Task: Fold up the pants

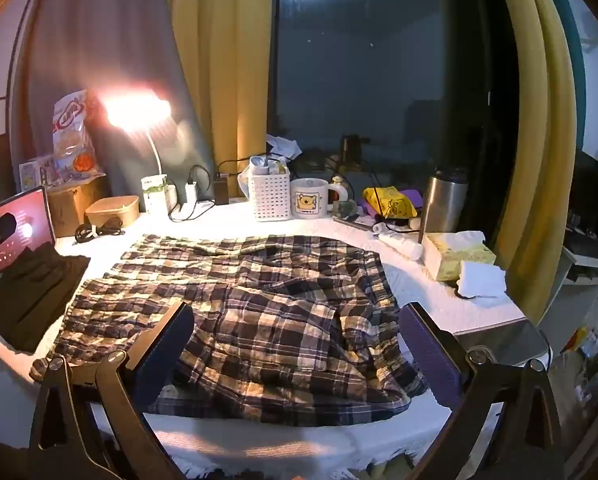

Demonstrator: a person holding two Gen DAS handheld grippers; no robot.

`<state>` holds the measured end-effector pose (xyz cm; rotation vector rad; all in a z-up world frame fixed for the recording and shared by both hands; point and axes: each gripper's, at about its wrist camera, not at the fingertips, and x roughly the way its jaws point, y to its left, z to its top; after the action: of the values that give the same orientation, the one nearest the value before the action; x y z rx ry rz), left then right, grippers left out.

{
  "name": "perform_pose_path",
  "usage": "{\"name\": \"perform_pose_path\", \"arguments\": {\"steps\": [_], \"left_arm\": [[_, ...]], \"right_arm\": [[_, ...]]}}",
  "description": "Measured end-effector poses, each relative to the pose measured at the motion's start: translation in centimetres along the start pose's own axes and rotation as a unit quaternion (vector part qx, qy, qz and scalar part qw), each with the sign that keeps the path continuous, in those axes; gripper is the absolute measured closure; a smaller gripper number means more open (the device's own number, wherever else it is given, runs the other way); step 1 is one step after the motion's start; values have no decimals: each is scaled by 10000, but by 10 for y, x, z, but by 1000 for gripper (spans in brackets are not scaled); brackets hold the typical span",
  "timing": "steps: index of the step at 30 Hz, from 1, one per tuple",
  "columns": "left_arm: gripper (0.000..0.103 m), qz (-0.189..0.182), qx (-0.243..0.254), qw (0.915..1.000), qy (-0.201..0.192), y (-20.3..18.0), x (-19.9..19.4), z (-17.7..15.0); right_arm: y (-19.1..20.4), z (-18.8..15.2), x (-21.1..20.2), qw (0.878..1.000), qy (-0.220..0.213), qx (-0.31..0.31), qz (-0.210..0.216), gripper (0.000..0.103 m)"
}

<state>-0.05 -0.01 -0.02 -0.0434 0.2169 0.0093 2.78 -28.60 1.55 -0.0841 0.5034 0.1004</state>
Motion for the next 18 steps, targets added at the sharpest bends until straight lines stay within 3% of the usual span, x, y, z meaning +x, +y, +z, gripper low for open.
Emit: {"name": "perform_pose_path", "arguments": {"steps": [7,18], "left_arm": [[1,203,239,9994,131,-13,4,1],[1,65,-65,9999,89,5,-1,-6]], "right_arm": [[0,0,-1,10000,-61,35,9,0],[1,1,-2,10000,-73,-4,-8,0]]}}
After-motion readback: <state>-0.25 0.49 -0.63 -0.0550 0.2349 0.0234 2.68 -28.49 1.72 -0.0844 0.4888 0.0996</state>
